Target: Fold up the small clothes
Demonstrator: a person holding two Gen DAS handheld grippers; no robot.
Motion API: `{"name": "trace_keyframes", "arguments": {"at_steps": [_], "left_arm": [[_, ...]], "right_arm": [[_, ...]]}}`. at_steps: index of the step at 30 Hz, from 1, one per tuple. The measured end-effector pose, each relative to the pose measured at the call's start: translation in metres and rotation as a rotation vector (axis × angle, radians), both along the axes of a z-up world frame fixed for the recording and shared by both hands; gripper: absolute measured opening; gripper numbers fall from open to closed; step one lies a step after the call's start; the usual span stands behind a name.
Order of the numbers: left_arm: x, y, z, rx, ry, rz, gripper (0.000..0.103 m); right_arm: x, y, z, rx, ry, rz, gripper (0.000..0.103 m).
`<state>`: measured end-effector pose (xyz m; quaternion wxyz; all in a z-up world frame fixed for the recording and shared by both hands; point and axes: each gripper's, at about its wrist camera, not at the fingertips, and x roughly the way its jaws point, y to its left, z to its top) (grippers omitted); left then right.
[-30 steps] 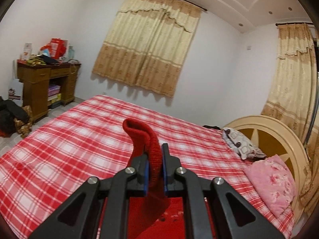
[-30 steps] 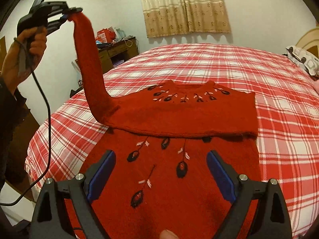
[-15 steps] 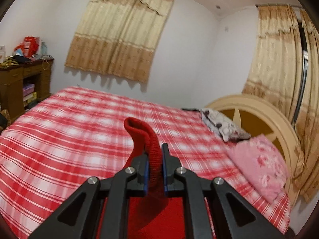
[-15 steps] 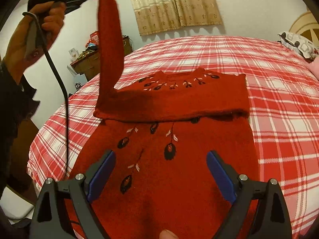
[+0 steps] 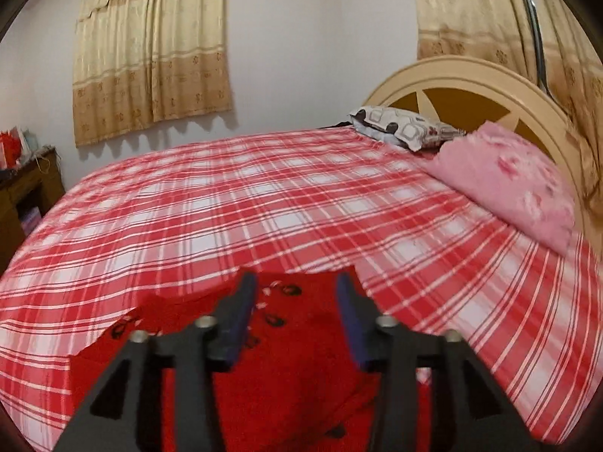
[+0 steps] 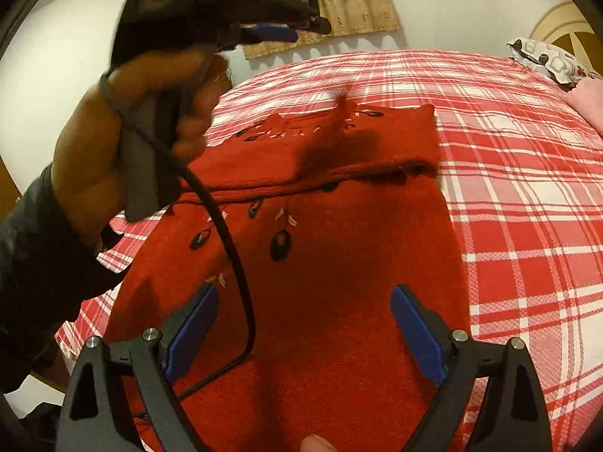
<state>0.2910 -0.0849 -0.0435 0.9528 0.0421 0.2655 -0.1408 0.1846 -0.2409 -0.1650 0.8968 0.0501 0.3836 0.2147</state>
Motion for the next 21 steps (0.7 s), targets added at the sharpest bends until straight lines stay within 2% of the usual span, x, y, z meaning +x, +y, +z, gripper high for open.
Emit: {"name": "trace_keyframes", "arguments": {"at_steps": [2, 4, 8, 11, 15, 21], "left_arm": [[-0.014, 0.013, 0.0, 0.026, -0.012, 0.013, 0.076], [-0.025, 0.028, -0.004, 0.041, -0.018, 0.031, 0.08], [-0.05, 0.074, -0.032, 0.143, 0.008, 0.13, 0.084], [-0.071, 0.12, -0.061, 0.179, 0.08, 0.229, 0.084], [-0.086, 0.157, -0.082, 0.14, 0.158, 0.299, 0.084], [-0.078, 0.166, -0.089, 0.075, 0.174, 0.35, 0.086]], "right_arm": [[0.001, -0.001, -0.002, 0.007, 0.003, -0.001, 0.093], [0.001, -0.002, -0.005, 0.005, 0.006, -0.002, 0.093], [-0.005, -0.004, -0.002, 0.03, -0.002, 0.026, 0.093], [-0.009, 0.002, 0.004, 0.004, -0.04, 0.039, 0.093], [-0.008, 0.009, 0.003, -0.005, -0.036, 0.046, 0.093], [-0.011, 0.023, 0.02, -0.038, -0.06, 0.067, 0.093]]}}
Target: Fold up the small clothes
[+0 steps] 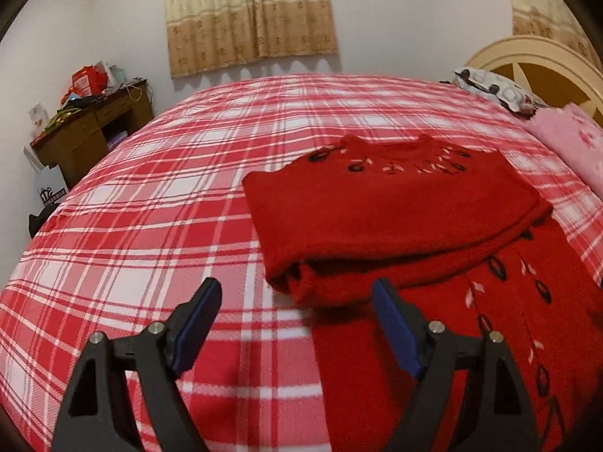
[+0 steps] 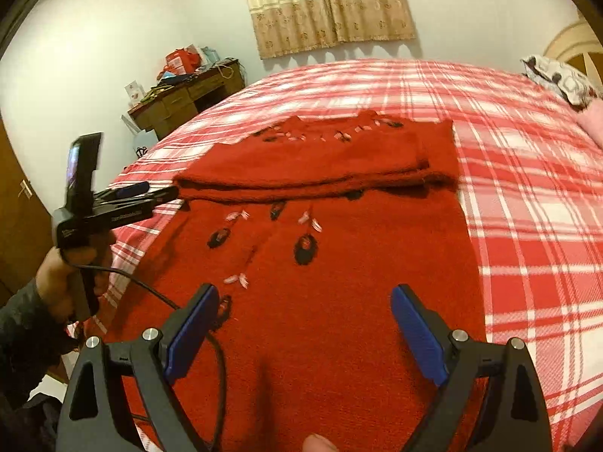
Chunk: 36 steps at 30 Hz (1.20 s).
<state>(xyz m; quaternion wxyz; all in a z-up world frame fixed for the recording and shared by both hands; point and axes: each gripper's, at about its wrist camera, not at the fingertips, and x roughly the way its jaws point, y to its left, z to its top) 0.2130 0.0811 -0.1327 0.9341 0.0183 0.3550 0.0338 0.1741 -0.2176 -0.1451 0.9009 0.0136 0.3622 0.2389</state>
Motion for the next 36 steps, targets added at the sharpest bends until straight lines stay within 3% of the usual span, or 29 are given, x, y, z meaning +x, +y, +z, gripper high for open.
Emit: {"name": "trace_keyframes", "arguments": {"at_steps": [2, 5, 9, 13, 16, 18, 21, 22, 23, 24, 31, 36], "left_arm": [[0.01, 0.003, -0.003, -0.009, 0.009, 0.025, 0.093], [0.024, 0.016, -0.02, 0.061, 0.061, 0.125, 0.095], [0.026, 0.037, -0.029, -0.036, 0.09, 0.176, 0.103], [0.027, 0.031, -0.031, -0.006, 0.093, 0.177, 0.103], [0.025, 0.039, -0.032, -0.056, 0.091, 0.183, 0.103], [0.023, 0.044, -0.033, -0.089, 0.09, 0.189, 0.103], [0.024, 0.043, -0.034, -0.081, 0.088, 0.188, 0.103], [0.024, 0.041, -0.034, -0.073, 0.087, 0.187, 0.103], [0.024, 0.04, -0.034, -0.067, 0.086, 0.185, 0.103], [0.025, 0.04, -0.033, -0.064, 0.084, 0.185, 0.103], [0.025, 0.044, -0.035, -0.092, 0.089, 0.186, 0.103], [0.026, 0.045, -0.035, -0.097, 0.094, 0.189, 0.103]], "right_arm": [[0.0, 0.003, 0.012, -0.022, -0.03, 0.008, 0.093], [0.013, -0.002, 0.02, -0.048, -0.052, -0.024, 0.093], [0.047, -0.02, 0.024, -0.011, -0.013, -0.105, 0.092], [0.097, -0.026, 0.026, -0.046, -0.006, -0.164, 0.065], [0.134, -0.028, 0.023, -0.037, 0.026, -0.19, 0.054], [0.155, -0.028, 0.017, -0.052, 0.045, -0.216, 0.052], [0.179, -0.025, 0.0, -0.096, 0.099, -0.236, 0.047], [0.186, -0.023, -0.008, -0.117, 0.122, -0.24, 0.04], [0.19, -0.023, -0.014, -0.129, 0.133, -0.244, 0.021], [0.189, -0.021, -0.017, -0.144, 0.132, -0.24, 0.013], [0.16, -0.034, 0.014, -0.108, -0.01, -0.266, 0.008], [0.164, -0.049, 0.007, -0.106, 0.03, -0.316, 0.008]]}}
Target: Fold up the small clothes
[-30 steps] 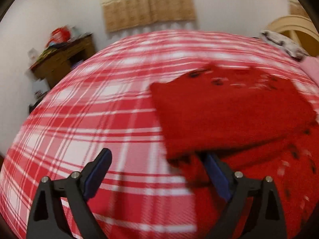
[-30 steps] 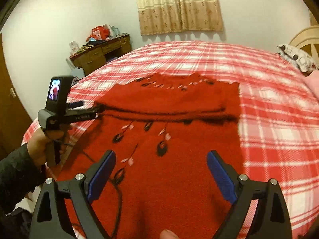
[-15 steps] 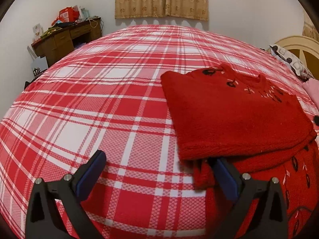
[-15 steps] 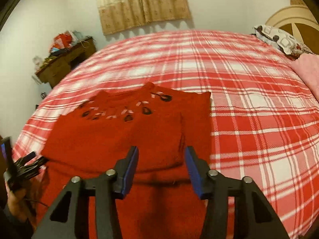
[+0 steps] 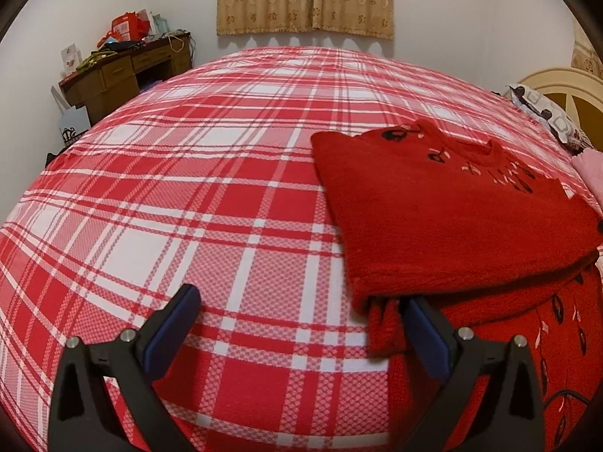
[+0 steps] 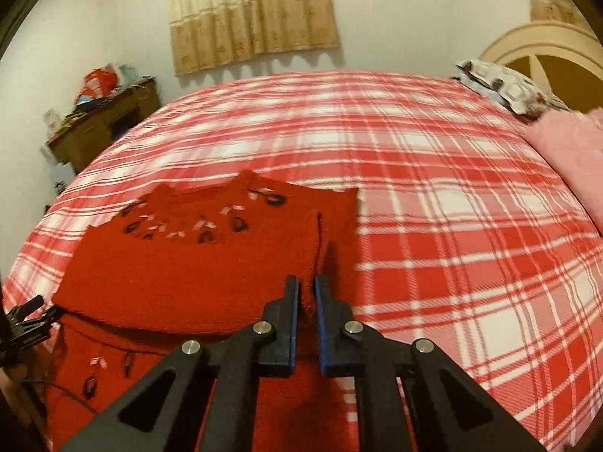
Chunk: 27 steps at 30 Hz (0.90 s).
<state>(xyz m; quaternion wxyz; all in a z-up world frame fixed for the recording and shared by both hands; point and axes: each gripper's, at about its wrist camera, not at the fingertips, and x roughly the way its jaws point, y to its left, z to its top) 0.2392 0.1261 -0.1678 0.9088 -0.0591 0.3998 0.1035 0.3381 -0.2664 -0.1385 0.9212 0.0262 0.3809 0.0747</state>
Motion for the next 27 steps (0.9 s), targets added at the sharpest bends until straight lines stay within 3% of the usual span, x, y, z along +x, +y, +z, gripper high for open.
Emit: {"name": "trace_keyframes", "arguments": {"at_steps": [3, 6, 8, 10, 14, 18, 23, 27], "left_arm": [[0.0, 0.004, -0.001, -0.028, 0.003, 0.008, 0.103], [-0.004, 0.014, -0.002, -0.089, 0.001, 0.033, 0.103], [-0.01, 0.014, -0.002, -0.085, -0.007, 0.05, 0.103], [-0.016, 0.011, -0.001, -0.064, -0.01, 0.057, 0.103], [-0.029, 0.008, 0.003, -0.025, -0.025, 0.082, 0.103], [-0.041, -0.001, 0.007, 0.069, -0.037, 0.075, 0.103], [-0.039, -0.004, 0.004, 0.115, -0.008, 0.061, 0.103], [-0.037, -0.004, 0.001, 0.121, 0.006, 0.056, 0.103]], "right_arm": [[0.003, 0.002, -0.021, -0.036, 0.063, 0.021, 0.008], [-0.002, -0.003, -0.019, -0.009, 0.041, 0.002, 0.011], [-0.004, -0.007, -0.014, 0.002, 0.032, -0.028, 0.031], [-0.009, -0.004, -0.004, -0.007, -0.013, -0.021, 0.039], [-0.02, 0.021, 0.014, -0.016, -0.099, 0.1, 0.041], [-0.015, 0.044, 0.006, -0.009, -0.073, 0.2, 0.049], [0.003, 0.036, -0.025, 0.007, 0.042, 0.155, 0.049], [-0.001, 0.027, -0.031, 0.021, 0.04, 0.166, 0.049]]}}
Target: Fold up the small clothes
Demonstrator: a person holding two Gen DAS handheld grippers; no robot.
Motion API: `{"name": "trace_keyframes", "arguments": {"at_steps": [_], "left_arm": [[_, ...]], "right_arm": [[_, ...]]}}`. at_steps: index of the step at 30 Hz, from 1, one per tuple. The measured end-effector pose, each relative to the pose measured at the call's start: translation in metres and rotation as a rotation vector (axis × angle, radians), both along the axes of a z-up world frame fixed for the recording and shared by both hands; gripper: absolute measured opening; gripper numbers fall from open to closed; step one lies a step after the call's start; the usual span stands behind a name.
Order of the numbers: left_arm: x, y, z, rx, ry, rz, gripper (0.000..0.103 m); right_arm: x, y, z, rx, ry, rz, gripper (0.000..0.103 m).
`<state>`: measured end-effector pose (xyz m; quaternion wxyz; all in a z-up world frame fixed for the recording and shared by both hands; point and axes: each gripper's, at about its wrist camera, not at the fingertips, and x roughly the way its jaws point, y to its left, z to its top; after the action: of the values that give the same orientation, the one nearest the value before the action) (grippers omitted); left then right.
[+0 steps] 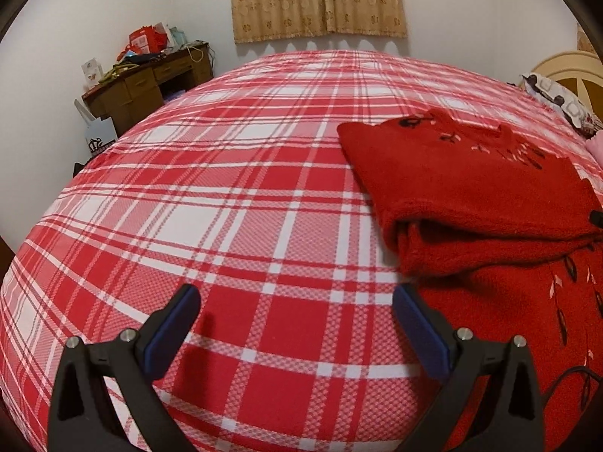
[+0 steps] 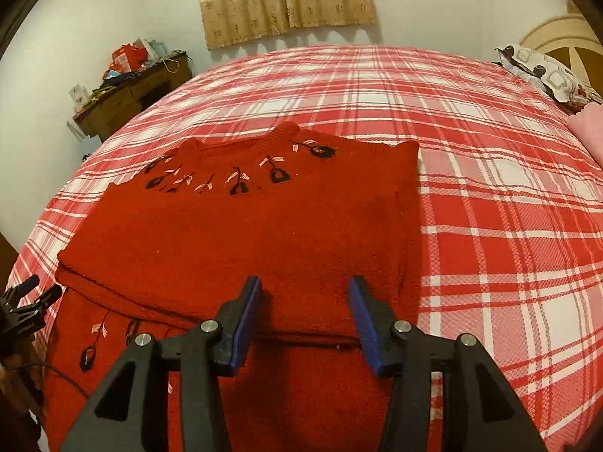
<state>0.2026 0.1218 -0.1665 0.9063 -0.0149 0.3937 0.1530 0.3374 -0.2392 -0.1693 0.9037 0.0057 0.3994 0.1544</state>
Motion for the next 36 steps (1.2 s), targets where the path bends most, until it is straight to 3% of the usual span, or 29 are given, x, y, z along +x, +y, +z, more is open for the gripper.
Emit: {"name": "trace_keyframes", "arguments": {"at_steps": [17, 24, 29, 36], "left_arm": [[-0.002, -0.008, -0.002, 0.018, 0.022, -0.026, 0.103], [-0.004, -0.006, -0.002, -0.009, 0.035, -0.029, 0.103], [-0.012, -0.01, -0.001, -0.027, 0.039, -0.05, 0.103], [-0.032, -0.017, 0.01, -0.064, 0.011, -0.093, 0.103]], "right_arm": [[-0.002, 0.006, -0.007, -0.07, -0.018, 0.022, 0.05], [-0.006, 0.006, -0.005, -0.054, -0.033, 0.022, 0.051], [-0.016, 0.003, -0.003, -0.006, -0.038, 0.042, 0.061], [-0.029, -0.003, 0.009, 0.038, -0.049, 0.009, 0.061]]}}
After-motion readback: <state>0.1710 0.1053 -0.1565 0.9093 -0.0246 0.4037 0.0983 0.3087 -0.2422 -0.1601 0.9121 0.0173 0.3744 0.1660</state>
